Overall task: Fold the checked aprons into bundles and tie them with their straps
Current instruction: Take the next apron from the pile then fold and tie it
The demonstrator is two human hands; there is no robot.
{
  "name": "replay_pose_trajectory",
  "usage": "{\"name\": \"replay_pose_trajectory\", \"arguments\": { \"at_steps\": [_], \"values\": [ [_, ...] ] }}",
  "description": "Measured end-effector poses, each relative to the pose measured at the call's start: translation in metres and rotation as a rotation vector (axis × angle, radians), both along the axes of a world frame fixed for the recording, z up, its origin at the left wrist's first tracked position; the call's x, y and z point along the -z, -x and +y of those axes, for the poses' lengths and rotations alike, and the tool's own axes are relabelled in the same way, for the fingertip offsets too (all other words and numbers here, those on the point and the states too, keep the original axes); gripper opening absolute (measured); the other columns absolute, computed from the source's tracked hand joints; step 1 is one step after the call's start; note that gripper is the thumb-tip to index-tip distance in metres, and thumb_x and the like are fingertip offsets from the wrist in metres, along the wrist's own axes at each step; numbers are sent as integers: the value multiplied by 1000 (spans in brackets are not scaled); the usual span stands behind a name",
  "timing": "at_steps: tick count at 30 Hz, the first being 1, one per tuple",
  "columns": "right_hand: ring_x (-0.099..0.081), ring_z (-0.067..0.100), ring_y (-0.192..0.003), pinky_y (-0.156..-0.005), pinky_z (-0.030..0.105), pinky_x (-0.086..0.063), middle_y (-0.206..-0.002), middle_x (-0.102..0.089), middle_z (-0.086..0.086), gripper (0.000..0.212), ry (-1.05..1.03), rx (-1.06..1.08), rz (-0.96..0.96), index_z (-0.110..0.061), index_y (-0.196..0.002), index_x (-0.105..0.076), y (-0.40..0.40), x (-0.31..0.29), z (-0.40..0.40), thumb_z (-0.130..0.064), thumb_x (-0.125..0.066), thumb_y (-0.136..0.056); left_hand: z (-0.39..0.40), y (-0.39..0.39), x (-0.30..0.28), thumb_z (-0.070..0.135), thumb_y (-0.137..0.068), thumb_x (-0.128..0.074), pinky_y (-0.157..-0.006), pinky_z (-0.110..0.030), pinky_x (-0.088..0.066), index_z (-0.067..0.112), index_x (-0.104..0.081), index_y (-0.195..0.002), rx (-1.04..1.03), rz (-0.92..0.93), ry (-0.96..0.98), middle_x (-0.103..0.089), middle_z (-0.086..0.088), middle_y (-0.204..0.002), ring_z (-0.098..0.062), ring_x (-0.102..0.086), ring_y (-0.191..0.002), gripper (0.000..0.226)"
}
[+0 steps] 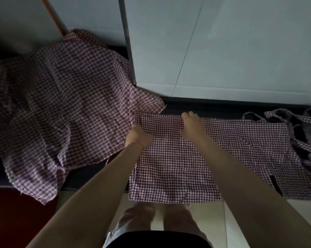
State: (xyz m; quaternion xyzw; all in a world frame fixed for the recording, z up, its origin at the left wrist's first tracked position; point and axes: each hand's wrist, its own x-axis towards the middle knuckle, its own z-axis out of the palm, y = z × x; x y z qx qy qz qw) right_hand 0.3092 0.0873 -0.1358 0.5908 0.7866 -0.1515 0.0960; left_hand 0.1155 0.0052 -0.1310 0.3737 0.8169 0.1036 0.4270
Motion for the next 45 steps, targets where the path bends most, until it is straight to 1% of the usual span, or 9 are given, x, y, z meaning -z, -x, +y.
{"name": "replay_pose_trajectory", "arguments": {
  "at_steps": [4,8,16,24,33,36,39,43,45],
  "values": [
    [-41,31,-127,-107,51,-31,-132,-49,12,52,89,-62,-60,-15,-131,-50,-4,0,11,-31,-69,-86,16,-16,-4,25,-88,-62,-80,-28,-43,10,-45,-133,-156,-44,-194,-59,-6,-121,-19,-55,-98,50],
    [-42,32,-126,-108,50,-31,-129,-49,13,48,181,-93,-33,-14,-127,-58,-14,-1,16,-39,-69,-88,26,-27,-1,20,-87,-60,-95,-39,-44,16,-44,-138,140,246,-363,-54,-5,-133,-25,-51,-118,54],
    [-54,28,-106,-103,40,-36,-112,-59,13,20,44,7,-118,-6,-104,-63,-55,-2,27,-14,-49,-93,56,-40,5,16,-97,-45,-100,-38,-43,2,-56,-124,387,444,-85,-54,-18,-129,-31,-46,-122,33],
    [-59,31,-104,-117,49,-20,-110,-64,15,33,-35,-25,-124,-15,-130,-48,-52,9,28,-21,-42,-99,57,-25,1,20,-100,-39,-101,-41,-41,-5,-55,-124,241,455,-92,-51,-25,-131,-37,-47,-121,38],
    [-60,27,-96,-118,50,-19,-97,-65,8,31,-68,-69,-237,-16,-125,-54,-44,14,36,-26,-55,-96,58,-14,8,4,-95,-47,-99,-40,-43,-2,-49,-129,241,462,-100,-52,-24,-131,-36,-49,-121,35],
    [-60,27,-97,-118,50,-18,-100,-65,9,33,-66,-68,-256,-15,-125,-54,-44,14,35,-26,-57,-94,49,-19,6,0,-88,-51,-95,-43,-47,6,-41,-133,306,599,-262,-48,-18,-129,-32,-46,-119,46],
    [-59,27,-95,-118,51,-19,-98,-64,9,26,-96,-72,-248,-12,-120,-56,-45,16,32,-21,-55,-95,33,-40,9,14,-87,-49,-104,-46,-38,14,-49,-126,553,656,-458,-50,-10,-129,-28,-44,-122,39],
    [-58,28,-100,-118,51,-22,-104,-62,10,27,-84,-40,-236,-14,-122,-54,-42,14,30,-22,-50,-98,13,-55,29,51,-96,-45,-120,-53,-14,22,-22,-153,655,431,-226,-10,-11,-164,-31,-4,-151,68],
    [-54,31,-113,-116,52,-24,-121,-58,14,34,-44,-2,-219,-16,-131,-47,-42,13,29,-24,-49,-98,15,-52,32,58,-94,-45,-118,-52,-17,23,-18,-155,620,429,-209,-9,-8,-164,-29,-5,-151,75]
  ]
}}
